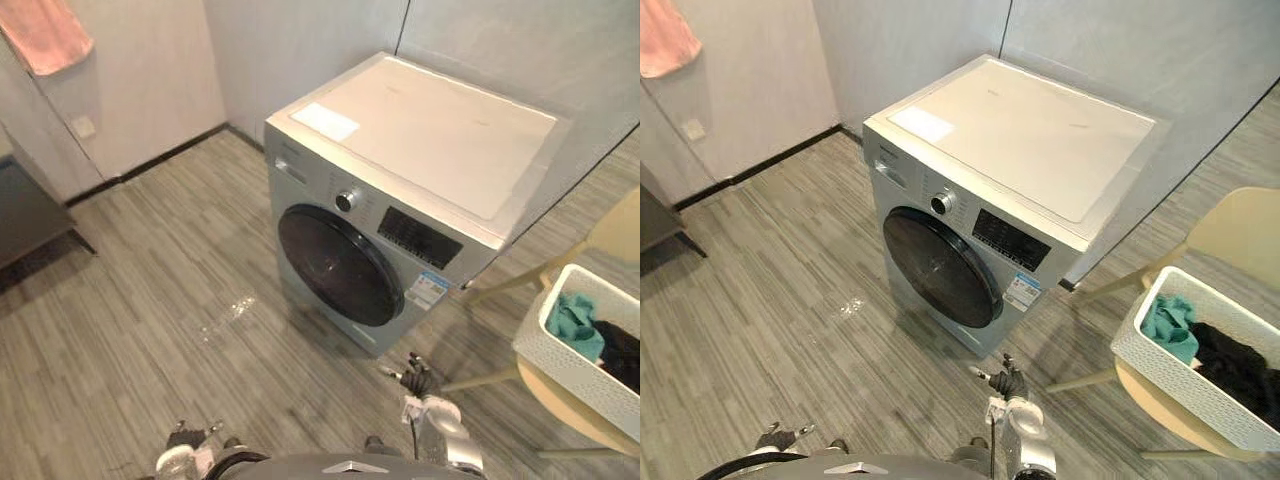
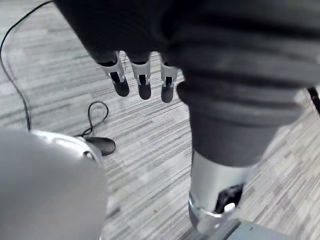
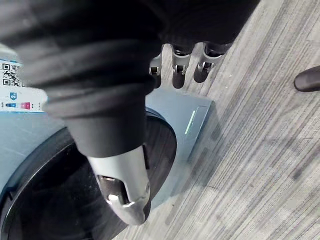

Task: Pick up the laundry basket with both hands and put the clothes into the washing machine.

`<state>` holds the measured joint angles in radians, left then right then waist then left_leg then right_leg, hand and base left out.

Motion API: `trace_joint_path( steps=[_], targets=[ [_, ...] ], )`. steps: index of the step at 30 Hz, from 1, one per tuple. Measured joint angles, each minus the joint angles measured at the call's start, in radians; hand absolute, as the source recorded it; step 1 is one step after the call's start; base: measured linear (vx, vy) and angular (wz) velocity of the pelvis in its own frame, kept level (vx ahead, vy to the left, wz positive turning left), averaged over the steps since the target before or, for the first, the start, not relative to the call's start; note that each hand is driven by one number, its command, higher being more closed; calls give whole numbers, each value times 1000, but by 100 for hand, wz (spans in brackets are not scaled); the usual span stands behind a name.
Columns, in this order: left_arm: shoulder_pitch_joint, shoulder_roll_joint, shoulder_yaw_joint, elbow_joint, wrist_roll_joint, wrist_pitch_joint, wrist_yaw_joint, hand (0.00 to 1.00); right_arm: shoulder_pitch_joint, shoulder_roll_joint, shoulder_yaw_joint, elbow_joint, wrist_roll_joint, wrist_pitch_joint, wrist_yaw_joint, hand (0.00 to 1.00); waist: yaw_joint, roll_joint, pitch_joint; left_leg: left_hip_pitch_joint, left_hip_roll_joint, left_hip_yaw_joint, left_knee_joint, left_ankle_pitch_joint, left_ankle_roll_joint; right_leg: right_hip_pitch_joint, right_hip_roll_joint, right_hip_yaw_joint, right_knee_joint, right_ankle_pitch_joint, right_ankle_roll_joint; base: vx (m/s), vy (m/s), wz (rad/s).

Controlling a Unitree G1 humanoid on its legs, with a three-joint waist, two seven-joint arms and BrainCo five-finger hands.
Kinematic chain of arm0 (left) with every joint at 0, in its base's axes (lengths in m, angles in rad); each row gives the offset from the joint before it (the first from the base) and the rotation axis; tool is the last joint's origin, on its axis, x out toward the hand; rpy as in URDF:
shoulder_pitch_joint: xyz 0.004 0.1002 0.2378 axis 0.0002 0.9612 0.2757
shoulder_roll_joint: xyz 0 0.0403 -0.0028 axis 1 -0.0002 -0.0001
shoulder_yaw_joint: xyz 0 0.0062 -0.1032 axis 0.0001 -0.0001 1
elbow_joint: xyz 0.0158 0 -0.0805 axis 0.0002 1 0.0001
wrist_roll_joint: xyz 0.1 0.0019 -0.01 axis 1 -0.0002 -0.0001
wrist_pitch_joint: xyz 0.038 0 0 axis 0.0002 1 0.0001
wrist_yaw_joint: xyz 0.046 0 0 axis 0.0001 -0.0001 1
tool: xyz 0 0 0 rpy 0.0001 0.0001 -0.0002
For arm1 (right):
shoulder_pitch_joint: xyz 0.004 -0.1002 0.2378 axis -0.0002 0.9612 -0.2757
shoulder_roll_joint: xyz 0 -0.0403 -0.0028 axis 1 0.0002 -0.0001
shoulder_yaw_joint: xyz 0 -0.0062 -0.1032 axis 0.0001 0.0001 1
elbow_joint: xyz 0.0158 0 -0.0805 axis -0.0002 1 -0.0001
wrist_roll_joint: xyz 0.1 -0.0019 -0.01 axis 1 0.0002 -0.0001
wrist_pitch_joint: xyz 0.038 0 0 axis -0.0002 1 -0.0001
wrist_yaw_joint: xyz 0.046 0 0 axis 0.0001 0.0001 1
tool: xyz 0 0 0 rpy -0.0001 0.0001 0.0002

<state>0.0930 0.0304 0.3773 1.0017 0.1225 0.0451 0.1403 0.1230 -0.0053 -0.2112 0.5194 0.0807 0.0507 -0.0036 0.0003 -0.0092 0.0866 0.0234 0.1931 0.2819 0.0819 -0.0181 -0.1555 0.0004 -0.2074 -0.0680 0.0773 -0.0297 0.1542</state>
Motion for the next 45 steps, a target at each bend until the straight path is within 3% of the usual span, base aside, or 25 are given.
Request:
trace_joint_path(
  steps=[4,7,10,21,23,29,35,42,45],
  targets=[
    [-4,5,-68,-2,0,-4,0,0,23,-22,23,-122,-45,-9,2,0,-5,10,5,29,0,18,-22,0,0,15,3,-1,-25,17,0,37,25,-15],
    [-4,-6,-105,0,3,-7,0,0,31,-74,53,-205,-93,-26,3,0,-10,48,8,30,-2,20,-55,16,-1,0,4,-4,-28,11,9,-68,-53,-5],
    [1,-12,-131,3,28,-6,0,0,27,-118,55,-225,-128,-27,2,0,-8,60,1,38,-2,4,-104,52,-6,-1,10,-28,-30,13,17,-77,-48,12],
    [22,47,-164,18,59,3,-3,0,-238,-253,199,-174,-144,-34,4,0,18,8,8,26,-11,-36,-160,106,0,5,11,-59,-74,55,27,-66,-8,9],
    [30,46,-166,24,59,4,-3,0,-270,-263,210,-140,-123,-34,6,0,31,11,9,26,-12,-41,-160,107,0,12,11,-65,-80,56,27,2,-3,11],
    [28,44,-186,29,56,2,-3,0,-389,-303,242,21,-99,-24,15,0,33,26,17,20,-13,-63,-160,110,1,29,10,-90,-91,56,28,3,-4,10],
    [8,38,-232,7,11,-1,0,0,-605,-389,237,171,-87,1,-13,0,33,64,67,-29,-15,-73,-160,132,7,-12,10,-92,-90,74,25,-44,-4,2],
    [-2,34,-243,-36,-20,-7,24,0,-650,-378,191,76,-191,44,-75,0,38,77,121,-101,-19,-90,-161,154,16,-73,7,-101,-92,99,22,-57,3,6],
    [-5,25,-242,-51,-20,-7,34,0,-651,-365,159,-6,-221,39,-120,0,32,95,158,-137,-23,-88,-161,167,21,-112,3,-94,-93,114,21,-70,14,-4]
  ],
)
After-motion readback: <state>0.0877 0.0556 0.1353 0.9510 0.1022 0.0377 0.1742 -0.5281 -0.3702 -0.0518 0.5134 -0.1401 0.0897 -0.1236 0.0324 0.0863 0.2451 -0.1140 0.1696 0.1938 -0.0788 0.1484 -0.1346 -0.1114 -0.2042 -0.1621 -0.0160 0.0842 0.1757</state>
